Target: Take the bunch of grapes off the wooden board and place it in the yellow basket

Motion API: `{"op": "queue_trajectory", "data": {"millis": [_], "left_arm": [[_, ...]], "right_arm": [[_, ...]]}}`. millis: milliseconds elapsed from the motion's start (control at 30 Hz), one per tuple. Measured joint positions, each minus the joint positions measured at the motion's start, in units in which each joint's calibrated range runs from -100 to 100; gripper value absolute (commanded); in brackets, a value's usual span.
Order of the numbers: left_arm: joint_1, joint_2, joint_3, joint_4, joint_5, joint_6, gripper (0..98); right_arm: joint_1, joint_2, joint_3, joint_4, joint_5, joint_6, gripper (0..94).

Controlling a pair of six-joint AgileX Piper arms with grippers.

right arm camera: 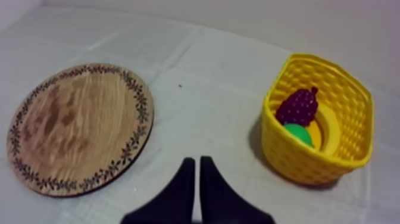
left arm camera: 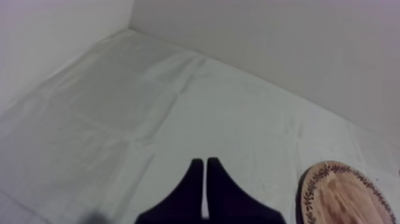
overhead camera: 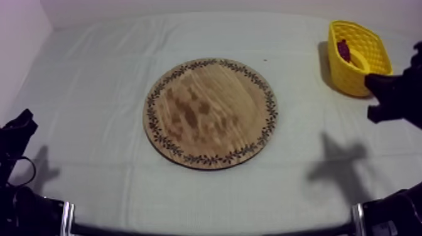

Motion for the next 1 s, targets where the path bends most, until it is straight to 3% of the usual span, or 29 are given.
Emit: {"op": "queue_trajectory", "data": {"millis": [133,267,400,667,800,1000], "left_arm": [[0.0,0.0,0.0,0.0,0.0,0.0,0.0],[0.0,0.0,0.0,0.0,0.0,0.0,0.0],[0.0,0.0,0.0,0.0,0.0,0.0,0.0],[0.0,0.0,0.0,0.0,0.0,0.0,0.0],[0.0,0.0,0.0,0.0,0.0,0.0,0.0],[0.0,0.0,0.0,0.0,0.0,0.0,0.0]], "right_arm": [[0.71,-5.44,5.55,-2.09,-0.42,1.88,0.3],[0.81,-10.95,10.56,-1.91,-0.34,2.66,0.3],[0.81,-16.19,13.65,1.89,2.23,0.78,0.3],[-0.29,-24.42,14.62,9.53,9.67,-7.99,0.2],[-0.37,-26.72,14.56,10.71,12.16,-11.04,0.2],[0.49,-29.17,15.16,12.64,10.23,-13.14,0.2]]}}
